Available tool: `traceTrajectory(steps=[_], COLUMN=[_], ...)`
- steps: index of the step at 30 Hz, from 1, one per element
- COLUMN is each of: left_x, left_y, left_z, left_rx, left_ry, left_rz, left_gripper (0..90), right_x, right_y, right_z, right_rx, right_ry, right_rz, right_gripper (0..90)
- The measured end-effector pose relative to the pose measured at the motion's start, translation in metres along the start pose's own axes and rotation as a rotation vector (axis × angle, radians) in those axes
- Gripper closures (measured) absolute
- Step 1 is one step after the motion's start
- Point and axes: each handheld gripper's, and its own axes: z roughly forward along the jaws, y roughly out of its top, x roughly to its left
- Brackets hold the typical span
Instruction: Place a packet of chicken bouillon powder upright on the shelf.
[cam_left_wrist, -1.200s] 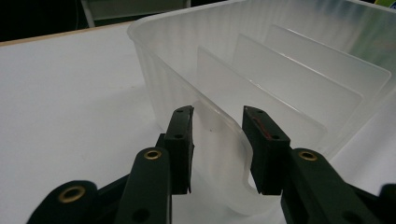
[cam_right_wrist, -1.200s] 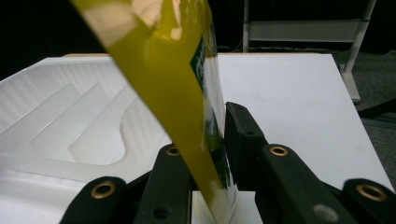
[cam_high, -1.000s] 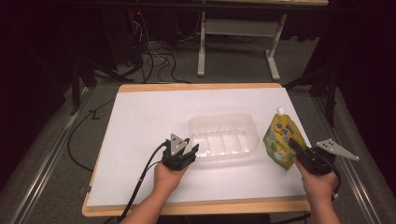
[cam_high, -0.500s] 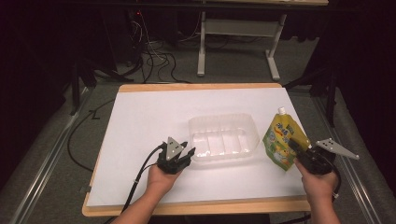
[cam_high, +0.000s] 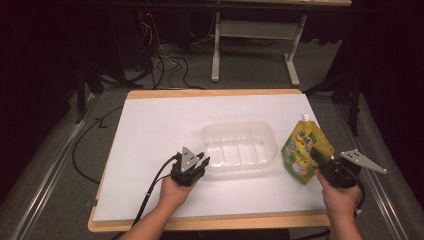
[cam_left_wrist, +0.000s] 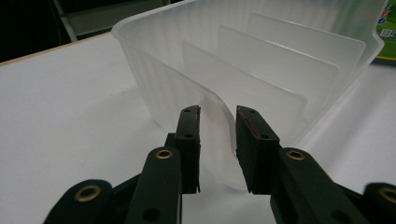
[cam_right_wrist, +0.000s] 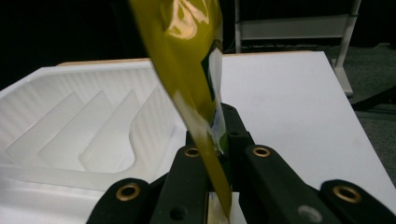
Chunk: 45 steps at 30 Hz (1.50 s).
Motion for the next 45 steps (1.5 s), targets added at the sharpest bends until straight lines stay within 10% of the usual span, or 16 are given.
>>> traceTrajectory(steps=[21, 45], left_x=[0.008, 0.012], left_y=[0.001, -0.001], left_z=[-0.002, -0.005], left_rx=[-0.005, -0.005], left_ry=[0.001, 0.014], left_rz=[-0.061, -0.06], left_gripper=[51.8, 53.1], right_x=[0.026, 0.072], right_y=[0.038, 0.079], right_z=[-0.023, -0.009], right_rx=[-0.131, -0.189], right_ry=[-0.007, 0.069], right_rz=[0.032, 0.022], right_gripper=[90.0, 90.0])
